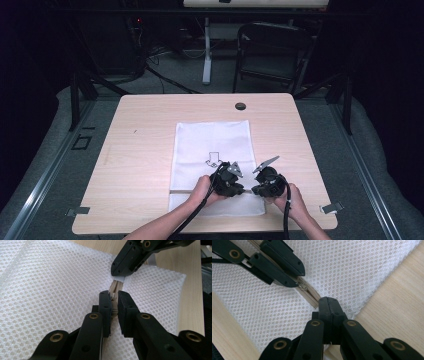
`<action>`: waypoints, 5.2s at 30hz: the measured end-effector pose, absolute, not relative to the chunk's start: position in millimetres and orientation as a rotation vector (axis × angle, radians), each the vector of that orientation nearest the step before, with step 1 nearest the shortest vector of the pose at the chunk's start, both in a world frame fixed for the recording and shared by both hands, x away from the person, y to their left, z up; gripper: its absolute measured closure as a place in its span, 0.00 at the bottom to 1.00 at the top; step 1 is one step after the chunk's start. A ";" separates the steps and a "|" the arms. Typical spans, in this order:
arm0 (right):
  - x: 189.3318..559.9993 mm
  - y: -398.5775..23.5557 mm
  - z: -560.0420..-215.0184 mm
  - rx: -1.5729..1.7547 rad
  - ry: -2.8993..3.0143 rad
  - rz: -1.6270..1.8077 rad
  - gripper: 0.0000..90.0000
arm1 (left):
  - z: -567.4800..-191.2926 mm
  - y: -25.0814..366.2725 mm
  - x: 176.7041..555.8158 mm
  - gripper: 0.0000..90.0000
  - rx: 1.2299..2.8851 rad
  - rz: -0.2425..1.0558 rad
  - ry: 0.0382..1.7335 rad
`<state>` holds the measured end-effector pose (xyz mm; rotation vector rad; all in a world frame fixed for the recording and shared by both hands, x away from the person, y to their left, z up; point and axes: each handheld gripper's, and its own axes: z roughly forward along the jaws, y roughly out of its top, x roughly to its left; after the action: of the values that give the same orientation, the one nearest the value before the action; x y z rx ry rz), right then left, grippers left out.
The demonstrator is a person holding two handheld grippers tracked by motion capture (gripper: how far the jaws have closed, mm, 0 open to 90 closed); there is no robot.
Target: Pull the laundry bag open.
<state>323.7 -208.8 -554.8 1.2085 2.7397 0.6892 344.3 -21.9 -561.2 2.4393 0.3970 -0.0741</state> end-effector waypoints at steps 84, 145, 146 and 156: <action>323.6 -207.3 -554.0 1.192 2.741 0.659 1.00 | -547.2 38.5 344.2 0.91 2.413 -0.122 0.450; 321.9 -195.4 -553.6 1.191 2.774 0.633 1.00 | -556.2 47.4 351.6 0.91 2.480 -0.155 0.428; 321.6 -195.0 -553.1 1.192 2.772 0.618 1.00 | -556.5 47.2 351.7 0.91 2.479 -0.160 0.428; 321.1 -193.3 -553.2 1.166 2.772 0.609 1.00 | -554.3 50.9 350.5 0.91 2.486 -0.175 0.429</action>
<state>321.1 -193.3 -553.2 1.1662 2.7715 0.6090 350.5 50.9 -554.3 2.4864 0.4290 -0.1747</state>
